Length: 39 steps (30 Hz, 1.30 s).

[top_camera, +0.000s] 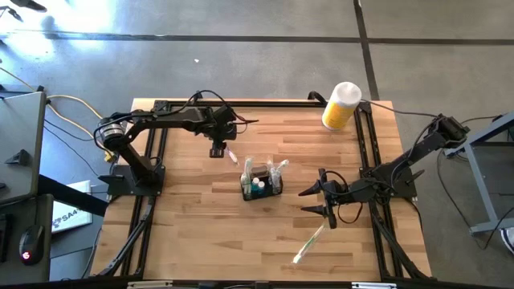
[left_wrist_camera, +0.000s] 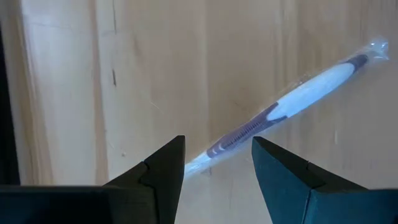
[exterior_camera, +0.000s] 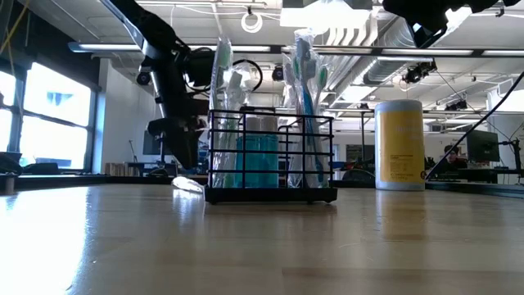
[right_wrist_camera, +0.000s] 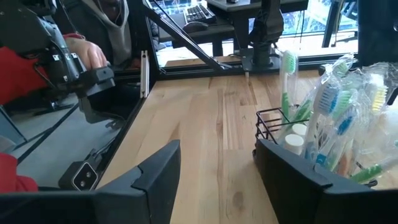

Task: Pick & Place toothbrushing station
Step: Put the purple toothbrush into the black mesh organizer

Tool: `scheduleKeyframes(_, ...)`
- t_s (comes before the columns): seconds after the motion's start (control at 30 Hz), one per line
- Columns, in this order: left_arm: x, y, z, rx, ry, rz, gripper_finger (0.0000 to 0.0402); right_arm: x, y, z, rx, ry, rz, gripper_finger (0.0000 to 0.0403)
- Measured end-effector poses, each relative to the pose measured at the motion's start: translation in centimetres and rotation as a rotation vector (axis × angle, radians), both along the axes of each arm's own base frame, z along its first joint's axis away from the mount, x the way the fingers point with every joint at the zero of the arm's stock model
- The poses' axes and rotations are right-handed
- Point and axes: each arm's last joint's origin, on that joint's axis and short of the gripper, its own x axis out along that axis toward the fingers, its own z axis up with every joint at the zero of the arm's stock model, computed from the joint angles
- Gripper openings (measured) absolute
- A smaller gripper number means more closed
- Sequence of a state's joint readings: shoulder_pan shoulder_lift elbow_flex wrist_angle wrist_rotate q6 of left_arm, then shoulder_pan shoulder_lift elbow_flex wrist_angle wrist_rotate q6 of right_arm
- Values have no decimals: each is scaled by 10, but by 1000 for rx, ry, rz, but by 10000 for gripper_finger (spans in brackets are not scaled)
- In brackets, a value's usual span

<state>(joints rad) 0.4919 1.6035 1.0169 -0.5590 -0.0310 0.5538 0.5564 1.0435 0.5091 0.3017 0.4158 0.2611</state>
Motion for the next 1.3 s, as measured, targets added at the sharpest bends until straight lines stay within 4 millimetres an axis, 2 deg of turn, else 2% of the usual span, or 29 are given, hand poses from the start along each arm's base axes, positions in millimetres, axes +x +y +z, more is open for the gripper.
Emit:
scheduleKeyframes(0.17,2,0,-6,-20,15,-13,180,0,0,0,0,0,-1,203)
scheduleKeyframes(0.53,1,25,-50,-115,123,93,180,1,1,-2,-1,8,-5,203)
scheduleKeyframes(0.73,0,23,-68,-155,206,73,177,3,2,-6,-13,27,-5,203)
scheduleKeyframes(0.9,5,11,-69,-103,265,97,129,6,3,-10,-22,42,-5,203)
scheduleKeyframes(1.1,10,-6,-67,-57,308,80,21,7,4,-12,-26,49,-4,203)
scheduleKeyframes(1.3,13,-21,-62,19,358,67,12,7,4,-11,-21,41,-4,203)
